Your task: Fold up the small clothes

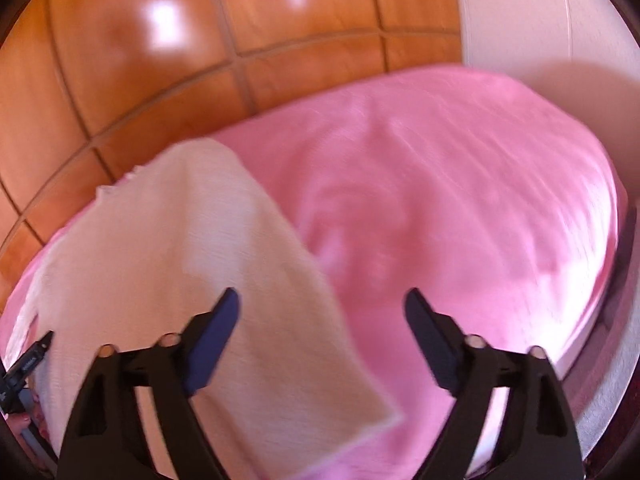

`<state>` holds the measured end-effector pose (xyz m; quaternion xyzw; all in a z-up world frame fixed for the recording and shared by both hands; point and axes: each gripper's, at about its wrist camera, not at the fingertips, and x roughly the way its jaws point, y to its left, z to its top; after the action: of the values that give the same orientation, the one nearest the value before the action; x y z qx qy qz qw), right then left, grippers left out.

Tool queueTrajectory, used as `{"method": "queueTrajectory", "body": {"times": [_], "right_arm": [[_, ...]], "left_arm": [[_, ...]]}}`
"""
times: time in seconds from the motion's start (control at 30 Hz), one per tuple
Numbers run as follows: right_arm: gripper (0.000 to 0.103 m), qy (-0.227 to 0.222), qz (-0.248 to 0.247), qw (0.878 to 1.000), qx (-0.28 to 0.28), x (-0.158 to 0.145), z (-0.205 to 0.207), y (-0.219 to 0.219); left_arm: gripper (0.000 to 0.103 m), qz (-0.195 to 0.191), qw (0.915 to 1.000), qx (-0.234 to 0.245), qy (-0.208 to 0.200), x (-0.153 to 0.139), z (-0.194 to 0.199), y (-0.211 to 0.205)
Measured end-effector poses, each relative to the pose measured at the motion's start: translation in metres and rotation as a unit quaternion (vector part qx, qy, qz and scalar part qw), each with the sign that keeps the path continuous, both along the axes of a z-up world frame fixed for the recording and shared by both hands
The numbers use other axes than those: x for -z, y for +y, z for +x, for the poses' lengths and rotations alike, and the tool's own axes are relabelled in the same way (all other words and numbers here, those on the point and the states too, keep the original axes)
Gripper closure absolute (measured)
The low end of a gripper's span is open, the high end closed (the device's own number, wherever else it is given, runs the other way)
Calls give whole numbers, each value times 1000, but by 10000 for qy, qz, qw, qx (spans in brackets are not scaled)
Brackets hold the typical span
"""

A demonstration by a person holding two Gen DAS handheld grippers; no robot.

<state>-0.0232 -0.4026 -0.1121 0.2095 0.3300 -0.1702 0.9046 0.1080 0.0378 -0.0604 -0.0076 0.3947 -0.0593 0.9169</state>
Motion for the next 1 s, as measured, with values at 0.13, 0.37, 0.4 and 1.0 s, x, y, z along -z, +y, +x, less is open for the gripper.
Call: {"method": "queueTrajectory", "body": {"times": [0.13, 0.37, 0.4, 1.0], "right_arm": [[33, 203, 306, 9991, -232, 18, -3, -4], [88, 175, -33, 9973, -715, 11, 1, 22], [90, 180, -96, 9971, -737, 9, 2, 21], [96, 669, -2712, 9557, 923, -50, 100, -140]], "left_arm": [[18, -29, 10000, 20, 38, 2, 3, -7], [17, -9, 10000, 20, 40, 2, 2, -3], [17, -25, 10000, 24, 43, 2, 2, -2], [10, -29, 9999, 103, 125, 7, 4, -6]]}}
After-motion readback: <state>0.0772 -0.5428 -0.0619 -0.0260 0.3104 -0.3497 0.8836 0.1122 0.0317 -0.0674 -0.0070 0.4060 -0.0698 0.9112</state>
